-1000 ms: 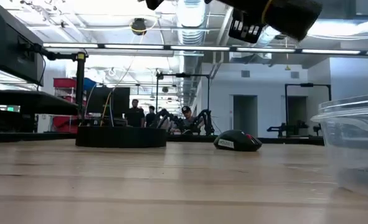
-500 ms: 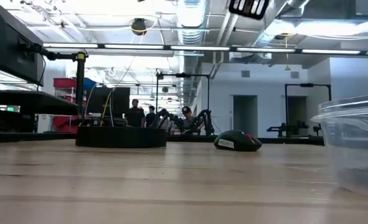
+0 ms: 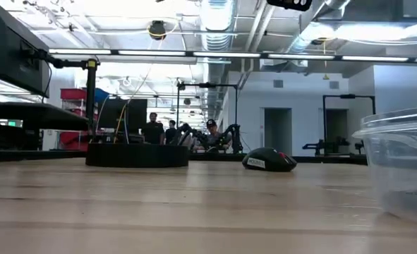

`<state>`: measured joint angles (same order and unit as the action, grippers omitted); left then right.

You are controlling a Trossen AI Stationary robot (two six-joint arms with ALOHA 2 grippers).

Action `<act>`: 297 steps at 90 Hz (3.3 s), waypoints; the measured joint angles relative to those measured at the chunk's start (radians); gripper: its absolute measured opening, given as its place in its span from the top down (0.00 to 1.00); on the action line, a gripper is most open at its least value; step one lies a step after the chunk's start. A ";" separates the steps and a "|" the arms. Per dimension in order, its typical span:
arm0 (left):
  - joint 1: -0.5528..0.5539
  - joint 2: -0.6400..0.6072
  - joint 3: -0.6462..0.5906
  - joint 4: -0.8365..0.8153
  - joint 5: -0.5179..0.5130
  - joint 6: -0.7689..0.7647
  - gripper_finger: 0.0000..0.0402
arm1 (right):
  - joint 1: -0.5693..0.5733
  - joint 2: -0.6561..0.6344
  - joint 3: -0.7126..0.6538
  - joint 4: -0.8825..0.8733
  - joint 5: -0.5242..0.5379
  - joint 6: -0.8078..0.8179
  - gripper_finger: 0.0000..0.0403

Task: Insert battery
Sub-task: Close the black flashlight battery compartment

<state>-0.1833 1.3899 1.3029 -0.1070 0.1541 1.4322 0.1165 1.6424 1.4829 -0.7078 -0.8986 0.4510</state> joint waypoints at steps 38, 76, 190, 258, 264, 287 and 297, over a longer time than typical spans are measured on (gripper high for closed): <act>-0.020 0.000 0.000 -0.009 -0.025 0.489 0.68 | 0.000 0.000 0.001 0.001 0.000 0.024 0.67; -0.017 -0.006 0.000 -0.086 -0.299 -0.504 0.42 | -0.010 0.000 0.003 -0.038 0.042 0.001 0.67; 0.115 -0.012 0.017 -0.224 -0.149 -1.642 0.43 | -0.063 0.002 0.001 -0.275 0.430 -0.272 0.67; 0.083 -0.019 0.019 -0.187 0.133 -1.724 0.43 | -0.162 -0.002 0.027 -0.269 0.320 -0.246 0.67; 0.079 -0.018 0.019 -0.100 0.174 -1.728 0.43 | -0.171 -0.003 0.029 -0.273 0.314 -0.246 0.67; 0.073 -0.024 0.016 0.029 -0.032 -1.538 0.43 | -0.170 -0.006 0.031 -0.277 0.284 -0.236 0.67; 0.074 -0.024 0.016 0.048 -0.106 -1.501 0.43 | -0.156 -0.005 0.030 -0.281 0.294 -0.233 0.67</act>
<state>-0.1091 1.3659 1.3193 -0.0586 0.0481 -0.0683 -0.0399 1.6371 1.5127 -0.9889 -0.6044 0.2184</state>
